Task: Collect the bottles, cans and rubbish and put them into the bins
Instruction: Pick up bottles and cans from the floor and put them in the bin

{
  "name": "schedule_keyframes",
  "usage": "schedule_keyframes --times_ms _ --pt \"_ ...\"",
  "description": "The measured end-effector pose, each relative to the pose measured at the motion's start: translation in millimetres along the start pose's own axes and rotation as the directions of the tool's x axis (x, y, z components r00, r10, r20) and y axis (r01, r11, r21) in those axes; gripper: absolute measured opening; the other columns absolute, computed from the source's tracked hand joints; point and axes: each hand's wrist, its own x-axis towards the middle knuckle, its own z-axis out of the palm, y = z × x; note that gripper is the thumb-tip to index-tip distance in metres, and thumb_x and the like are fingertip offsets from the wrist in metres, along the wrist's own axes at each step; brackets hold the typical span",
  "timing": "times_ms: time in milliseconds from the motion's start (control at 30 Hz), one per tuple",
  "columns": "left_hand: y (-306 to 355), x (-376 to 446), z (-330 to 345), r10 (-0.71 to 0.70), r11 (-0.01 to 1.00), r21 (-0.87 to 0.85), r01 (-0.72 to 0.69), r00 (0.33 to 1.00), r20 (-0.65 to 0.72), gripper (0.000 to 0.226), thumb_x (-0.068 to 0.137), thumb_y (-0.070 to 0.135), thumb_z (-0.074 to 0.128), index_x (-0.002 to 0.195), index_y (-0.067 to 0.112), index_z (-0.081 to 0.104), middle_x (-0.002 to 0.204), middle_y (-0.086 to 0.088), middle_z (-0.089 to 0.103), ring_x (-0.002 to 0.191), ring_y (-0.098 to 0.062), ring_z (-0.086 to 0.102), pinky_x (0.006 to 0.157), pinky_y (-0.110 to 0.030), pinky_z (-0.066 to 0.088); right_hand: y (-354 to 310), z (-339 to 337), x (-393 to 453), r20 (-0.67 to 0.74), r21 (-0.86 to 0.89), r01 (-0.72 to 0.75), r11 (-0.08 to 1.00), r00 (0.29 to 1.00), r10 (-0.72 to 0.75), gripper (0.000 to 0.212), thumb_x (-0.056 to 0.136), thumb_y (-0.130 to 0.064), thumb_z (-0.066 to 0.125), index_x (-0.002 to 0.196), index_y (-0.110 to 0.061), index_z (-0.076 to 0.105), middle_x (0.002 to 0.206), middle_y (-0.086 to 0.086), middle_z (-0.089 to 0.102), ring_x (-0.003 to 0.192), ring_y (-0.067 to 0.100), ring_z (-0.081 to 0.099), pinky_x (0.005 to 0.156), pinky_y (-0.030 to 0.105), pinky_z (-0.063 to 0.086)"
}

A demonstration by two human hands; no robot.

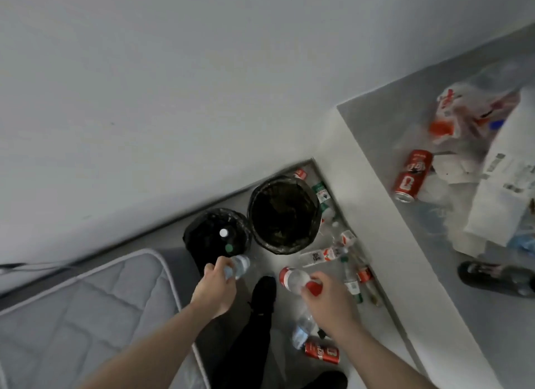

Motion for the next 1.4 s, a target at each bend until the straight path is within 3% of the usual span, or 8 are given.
schedule_keyframes --times_ms 233,433,867,1100,1267,1400 --pt "-58.9 67.6 -45.7 -0.112 0.992 -0.067 0.109 0.993 -0.046 0.025 0.102 0.025 0.041 0.127 0.025 0.041 0.117 -0.005 0.041 0.108 -0.039 0.056 0.086 -0.039 0.041 -78.9 33.9 67.9 0.088 -0.122 0.094 0.988 0.993 -0.084 0.021 0.087 -0.053 0.056 0.102 -0.038 0.058 0.079 -0.011 0.063 0.069 0.004 0.060 0.058 0.025 0.048" --pt "-83.4 128.0 -54.3 -0.168 0.981 -0.101 0.165 0.986 -0.012 0.027 0.102 0.027 0.043 0.128 0.027 0.040 0.126 -0.011 0.043 0.109 -0.042 0.058 0.090 -0.043 0.044 -115.0 64.9 113.7 0.133 -0.151 0.138 0.979 0.984 -0.118 0.027 0.087 -0.054 0.057 0.108 -0.038 0.062 0.093 -0.017 0.060 0.081 0.002 0.059 0.066 0.024 0.048" --pt "-103.2 220.6 -19.7 -0.184 0.983 0.037 0.180 0.965 0.188 0.035 0.099 0.023 0.044 0.133 0.027 0.035 0.128 -0.012 0.043 0.110 -0.043 0.056 0.089 -0.045 0.047 -122.8 112.8 163.1 0.208 -0.139 0.166 0.976 0.969 -0.135 0.031 0.087 -0.057 0.059 0.111 -0.038 0.064 0.094 -0.017 0.062 0.082 0.000 0.060 0.063 0.016 0.044" --pt "-122.3 244.4 -11.9 -0.160 0.987 0.042 0.154 0.957 0.241 0.050 0.099 0.023 0.044 0.146 0.029 0.032 0.135 -0.011 0.045 0.123 -0.039 0.052 0.102 -0.043 0.043 -115.6 130.3 173.1 0.214 -0.119 0.166 0.979 0.967 -0.138 0.028 0.088 -0.055 0.062 0.108 -0.036 0.065 0.092 -0.017 0.064 0.081 -0.001 0.061 0.061 0.015 0.042" --pt "-134.3 235.3 -22.9 -0.116 0.993 0.036 0.111 0.979 0.169 0.060 0.096 0.019 0.045 0.154 0.028 0.028 0.145 -0.009 0.042 0.129 -0.035 0.051 0.103 -0.042 0.044 -122.0 135.4 164.9 0.220 -0.116 0.178 0.977 0.964 -0.150 0.027 0.088 -0.053 0.063 0.109 -0.037 0.065 0.092 -0.019 0.064 0.081 -0.003 0.061 0.061 0.013 0.042" --pt "-135.1 214.7 -48.9 0.012 1.000 0.012 -0.012 1.000 0.022 0.054 0.093 0.019 0.045 0.146 0.030 0.039 0.148 0.002 0.041 0.122 -0.031 0.057 0.097 -0.044 0.050 -132.8 137.1 153.5 0.228 -0.124 0.199 0.972 0.959 -0.168 0.029 0.088 -0.056 0.062 0.111 -0.039 0.064 0.094 -0.020 0.064 0.081 -0.004 0.060 0.061 0.013 0.043"
